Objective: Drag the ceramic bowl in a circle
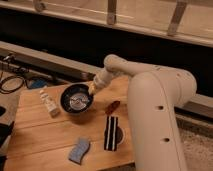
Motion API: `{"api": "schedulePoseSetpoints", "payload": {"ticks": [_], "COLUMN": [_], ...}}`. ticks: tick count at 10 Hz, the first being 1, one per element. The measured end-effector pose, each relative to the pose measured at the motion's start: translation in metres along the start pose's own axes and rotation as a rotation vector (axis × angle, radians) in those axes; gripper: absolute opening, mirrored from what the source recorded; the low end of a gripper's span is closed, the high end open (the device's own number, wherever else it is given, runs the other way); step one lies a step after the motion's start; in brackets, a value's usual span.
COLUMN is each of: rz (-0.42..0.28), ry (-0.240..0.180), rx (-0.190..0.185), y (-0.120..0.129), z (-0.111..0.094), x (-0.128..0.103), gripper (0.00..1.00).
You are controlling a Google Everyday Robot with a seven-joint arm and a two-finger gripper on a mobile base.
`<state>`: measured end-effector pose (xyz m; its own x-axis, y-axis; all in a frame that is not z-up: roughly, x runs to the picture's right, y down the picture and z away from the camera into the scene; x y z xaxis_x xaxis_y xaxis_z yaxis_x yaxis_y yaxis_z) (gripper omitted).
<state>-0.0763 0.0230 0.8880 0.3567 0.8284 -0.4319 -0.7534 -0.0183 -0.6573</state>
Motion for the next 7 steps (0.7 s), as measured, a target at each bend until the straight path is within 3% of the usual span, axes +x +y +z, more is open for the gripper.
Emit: {"api": "schedulePoseSetpoints", "payload": {"ticks": [5,7], "rz": [0.173,0.196], "ry": [0.008,0.021], "rx": [0.052,0.063], "y": [-0.083,-0.094], "z": [-0.008,-0.011], "x": [-0.001,0.013], "gripper": [0.08,0.08]}}
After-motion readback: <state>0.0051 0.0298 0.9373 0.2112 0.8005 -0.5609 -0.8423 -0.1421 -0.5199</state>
